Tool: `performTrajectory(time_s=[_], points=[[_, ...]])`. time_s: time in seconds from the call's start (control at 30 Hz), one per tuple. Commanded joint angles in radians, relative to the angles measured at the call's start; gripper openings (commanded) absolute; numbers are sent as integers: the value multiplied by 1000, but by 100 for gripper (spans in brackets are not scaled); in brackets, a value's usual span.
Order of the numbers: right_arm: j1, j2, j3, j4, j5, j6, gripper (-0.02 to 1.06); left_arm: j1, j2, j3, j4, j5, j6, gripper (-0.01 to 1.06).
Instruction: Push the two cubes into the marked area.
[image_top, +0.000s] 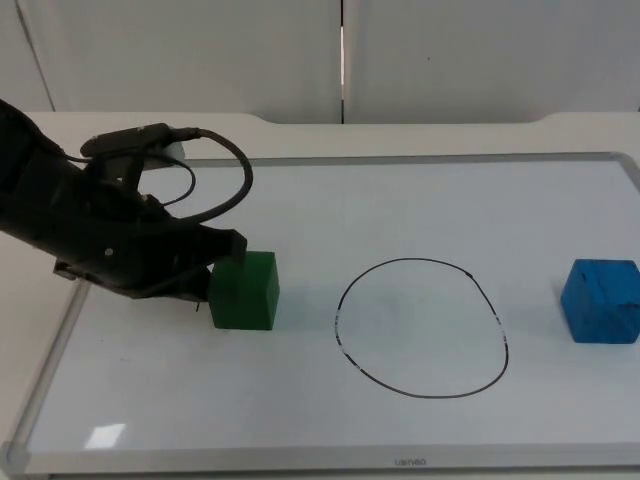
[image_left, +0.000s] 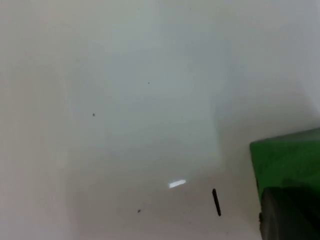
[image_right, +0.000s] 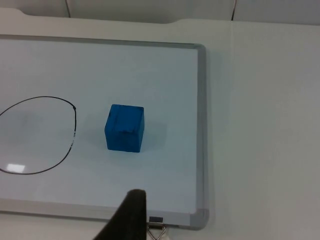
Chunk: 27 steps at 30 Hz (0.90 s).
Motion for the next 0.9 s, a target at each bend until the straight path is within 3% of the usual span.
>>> performTrajectory(time_s=[0.0, 0.57, 0.87], points=[[-6, -4, 7, 1, -4, -4, 105, -7, -1, -5, -25, 9, 6, 0], [-6, -4, 7, 1, -4, -4, 105, -58, -1, -6, -34, 1, 9, 0], [-6, -4, 7, 1, -4, -4, 105, -60, -1, -6, -66, 51, 14, 0]])
